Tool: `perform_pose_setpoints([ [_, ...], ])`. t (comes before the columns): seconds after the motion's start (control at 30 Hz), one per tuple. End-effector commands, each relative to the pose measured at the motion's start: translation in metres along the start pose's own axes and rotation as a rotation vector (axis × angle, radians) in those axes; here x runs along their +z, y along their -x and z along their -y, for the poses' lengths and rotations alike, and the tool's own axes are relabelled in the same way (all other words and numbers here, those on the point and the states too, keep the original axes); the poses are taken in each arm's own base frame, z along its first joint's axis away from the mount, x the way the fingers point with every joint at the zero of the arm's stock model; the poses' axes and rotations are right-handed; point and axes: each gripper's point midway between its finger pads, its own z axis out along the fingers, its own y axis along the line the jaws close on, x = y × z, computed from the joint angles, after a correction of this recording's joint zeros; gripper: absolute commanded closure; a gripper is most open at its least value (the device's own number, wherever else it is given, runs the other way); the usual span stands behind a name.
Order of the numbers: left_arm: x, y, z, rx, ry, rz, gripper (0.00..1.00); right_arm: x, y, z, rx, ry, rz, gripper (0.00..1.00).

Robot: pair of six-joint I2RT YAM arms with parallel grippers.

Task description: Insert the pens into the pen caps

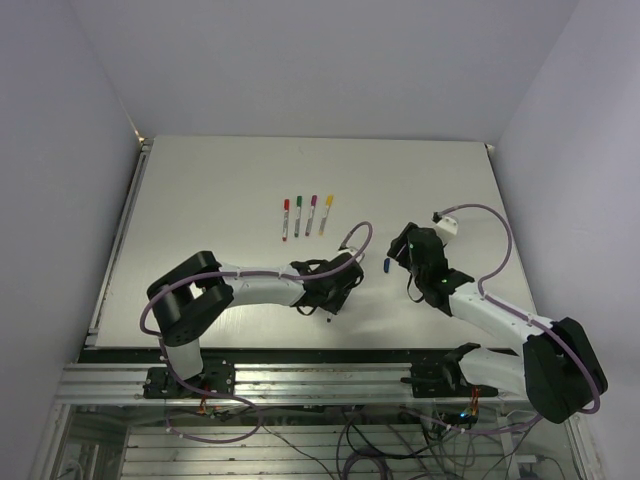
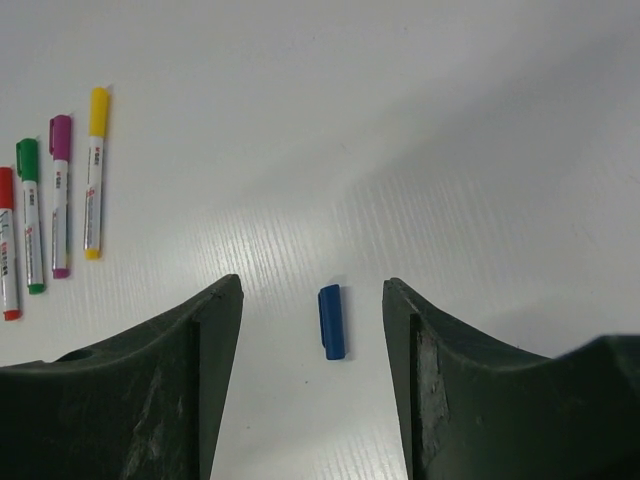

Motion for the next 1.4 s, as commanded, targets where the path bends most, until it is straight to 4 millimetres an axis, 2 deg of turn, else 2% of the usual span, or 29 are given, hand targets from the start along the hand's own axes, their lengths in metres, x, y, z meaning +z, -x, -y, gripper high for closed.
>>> perform_pose_setpoints([
  [0.0, -0.001, -0.007, -0.007, 0.012, 0.049, -0.038, 0.43, 0.003, 0.001, -0.002, 0.001, 0.01, 0.007, 0.43],
  [0.1, 0.0, -0.018, -0.012, 0.025, 0.068, -0.079, 0.49, 0.003, 0.001, -0.002, 0.007, 0.013, 0.008, 0.43],
  [0.33, 0.003, -0.047, -0.017, 0.057, 0.07, -0.173, 0.79, 0.001, 0.0, -0.005, 0.014, 0.026, -0.001, 0.44],
  [0.4, 0.006, -0.054, -0.016, 0.071, 0.057, -0.196, 0.91, 0.002, -0.001, -0.006, 0.017, 0.032, -0.01, 0.44],
  [0.43, 0.007, -0.058, -0.015, 0.079, 0.046, -0.206, 0.93, 0.002, -0.003, -0.007, 0.017, 0.035, -0.018, 0.44],
  [0.5, 0.009, -0.061, -0.011, 0.083, 0.02, -0.209, 0.93, 0.003, -0.007, -0.008, 0.012, 0.032, -0.04, 0.46],
  [0.6, 0.009, -0.058, -0.003, 0.075, -0.026, -0.186, 0.93, 0.005, -0.02, -0.005, -0.009, 0.018, -0.093, 0.53],
  [0.87, -0.005, -0.03, 0.008, 0.062, -0.093, -0.092, 0.93, 0.011, -0.055, 0.005, -0.049, -0.007, -0.213, 0.61],
  [1.17, -0.032, -0.002, 0.009, 0.049, -0.121, -0.012, 0.93, 0.024, -0.06, 0.001, -0.097, -0.01, -0.23, 0.68],
  [1.37, -0.034, -0.001, 0.006, 0.035, -0.112, -0.003, 0.93, 0.031, -0.065, 0.0, -0.131, -0.019, -0.242, 0.7],
])
